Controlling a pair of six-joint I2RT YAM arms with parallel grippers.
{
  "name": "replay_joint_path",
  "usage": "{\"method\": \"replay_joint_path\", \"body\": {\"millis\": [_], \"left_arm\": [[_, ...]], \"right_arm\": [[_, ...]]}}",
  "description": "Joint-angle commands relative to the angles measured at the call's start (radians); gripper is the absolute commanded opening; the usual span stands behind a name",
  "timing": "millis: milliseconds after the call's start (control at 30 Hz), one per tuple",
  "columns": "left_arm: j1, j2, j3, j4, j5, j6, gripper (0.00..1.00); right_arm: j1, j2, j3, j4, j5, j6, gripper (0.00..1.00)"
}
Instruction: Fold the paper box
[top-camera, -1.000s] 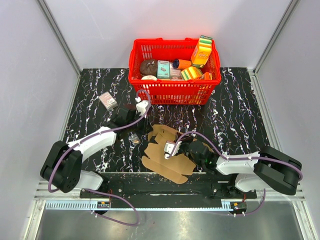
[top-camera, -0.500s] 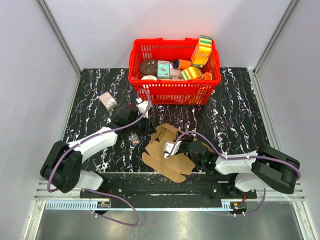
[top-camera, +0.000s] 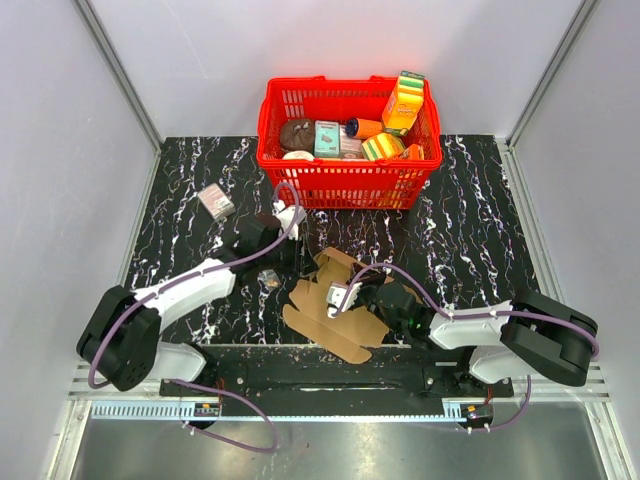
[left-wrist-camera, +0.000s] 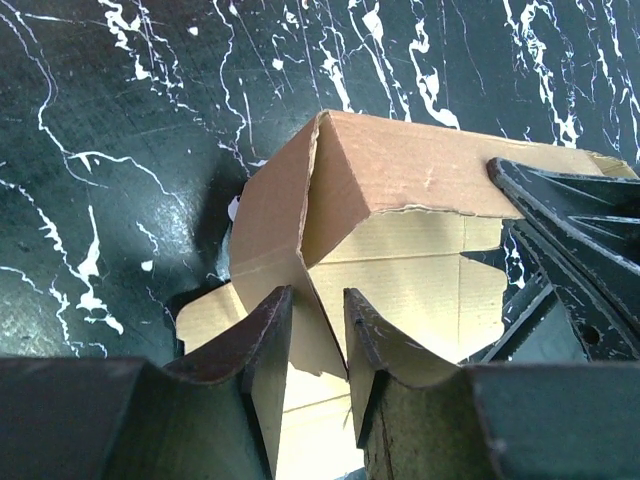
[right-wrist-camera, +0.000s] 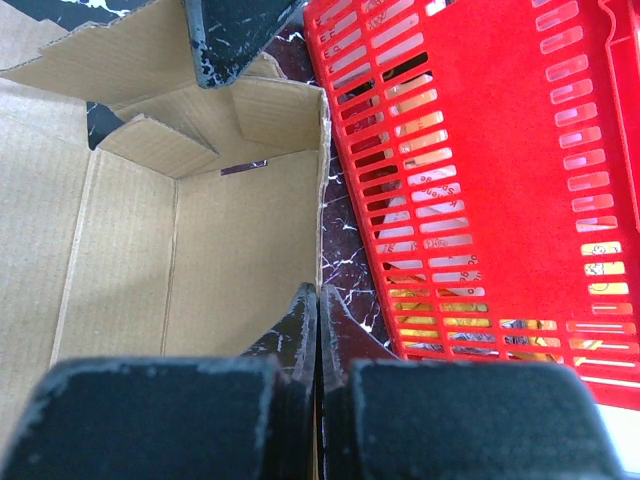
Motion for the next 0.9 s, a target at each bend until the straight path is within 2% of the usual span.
{"method": "replay_joint_path", "body": {"millis": [0,567,867], "left_arm": [[-0.006,-0.064,-0.038,0.069,-0.020,-0.056,0.32],[-0.037,-0.120,-0.168,0.203,-0.006,-0.111,0.35],[-0.049,-0.120,-0.242,0.332,0.013,-0.149,0.36]], "right_arm": [[0.013,0.008,0.025,0.064,-0.011,0.003,0.00],[0.021,0.008,0.023,0.067,-0.018,-0.005,0.00],[0.024,0.007,0.019,0.070,-0.021,-0.006,0.00]]}}
